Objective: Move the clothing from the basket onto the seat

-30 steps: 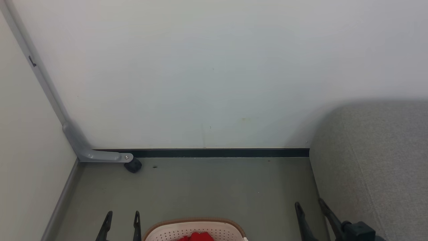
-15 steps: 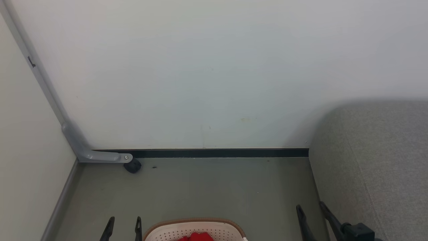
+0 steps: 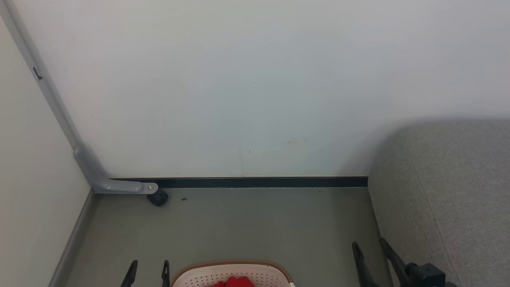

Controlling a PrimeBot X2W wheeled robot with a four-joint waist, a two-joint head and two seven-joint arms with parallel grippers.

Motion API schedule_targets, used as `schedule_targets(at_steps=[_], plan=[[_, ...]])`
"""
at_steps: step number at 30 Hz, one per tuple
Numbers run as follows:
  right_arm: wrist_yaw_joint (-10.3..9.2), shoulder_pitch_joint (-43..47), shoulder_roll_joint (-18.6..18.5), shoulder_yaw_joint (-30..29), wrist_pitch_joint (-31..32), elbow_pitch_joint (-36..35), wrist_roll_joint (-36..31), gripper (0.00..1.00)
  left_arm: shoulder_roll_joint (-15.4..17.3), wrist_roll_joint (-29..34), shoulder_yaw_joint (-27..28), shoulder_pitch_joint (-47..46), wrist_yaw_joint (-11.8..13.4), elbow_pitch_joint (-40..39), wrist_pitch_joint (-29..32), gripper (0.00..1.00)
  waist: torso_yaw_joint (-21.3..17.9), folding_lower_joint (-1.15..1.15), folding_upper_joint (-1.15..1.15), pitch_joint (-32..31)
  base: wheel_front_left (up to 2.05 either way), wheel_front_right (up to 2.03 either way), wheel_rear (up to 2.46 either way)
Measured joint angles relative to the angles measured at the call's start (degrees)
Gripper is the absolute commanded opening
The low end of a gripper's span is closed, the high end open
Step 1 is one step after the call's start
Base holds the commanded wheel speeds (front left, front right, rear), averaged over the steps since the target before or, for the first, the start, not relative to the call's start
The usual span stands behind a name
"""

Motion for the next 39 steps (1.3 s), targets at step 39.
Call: schedule_targets(at_steps=[39], plan=[[-6.57, 2.34, 0.07, -5.93, 0.00, -4.67, 0.26, 1.00, 0.32, 0.25, -1.64, -3.91, -5.64, 0.62, 0.00, 1.00, -6.88, 0.02, 0.00, 16.09, 0.00, 0.00, 0.00]])
